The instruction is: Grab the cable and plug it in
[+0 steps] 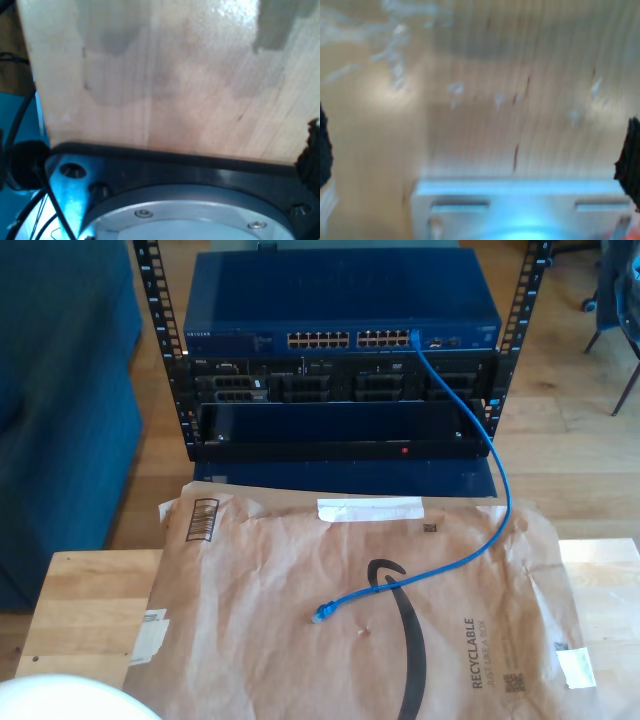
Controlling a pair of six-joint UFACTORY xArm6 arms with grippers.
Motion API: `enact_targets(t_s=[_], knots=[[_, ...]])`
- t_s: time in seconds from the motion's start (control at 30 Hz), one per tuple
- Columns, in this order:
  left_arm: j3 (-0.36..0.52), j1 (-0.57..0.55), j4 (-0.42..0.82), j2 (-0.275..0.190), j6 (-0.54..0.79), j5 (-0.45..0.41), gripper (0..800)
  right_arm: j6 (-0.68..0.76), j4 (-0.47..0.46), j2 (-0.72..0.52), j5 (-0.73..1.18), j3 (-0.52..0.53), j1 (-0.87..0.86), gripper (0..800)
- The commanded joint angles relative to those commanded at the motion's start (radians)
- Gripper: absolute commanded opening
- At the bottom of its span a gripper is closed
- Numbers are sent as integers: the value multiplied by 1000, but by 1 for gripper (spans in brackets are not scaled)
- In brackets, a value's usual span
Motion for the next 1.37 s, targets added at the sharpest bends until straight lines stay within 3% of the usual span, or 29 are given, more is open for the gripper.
enact_targets(t_s=[1.37], knots=[[0, 0, 0, 0, 0, 0, 800, -2, -3, -14, -38, 17, -8, 797]])
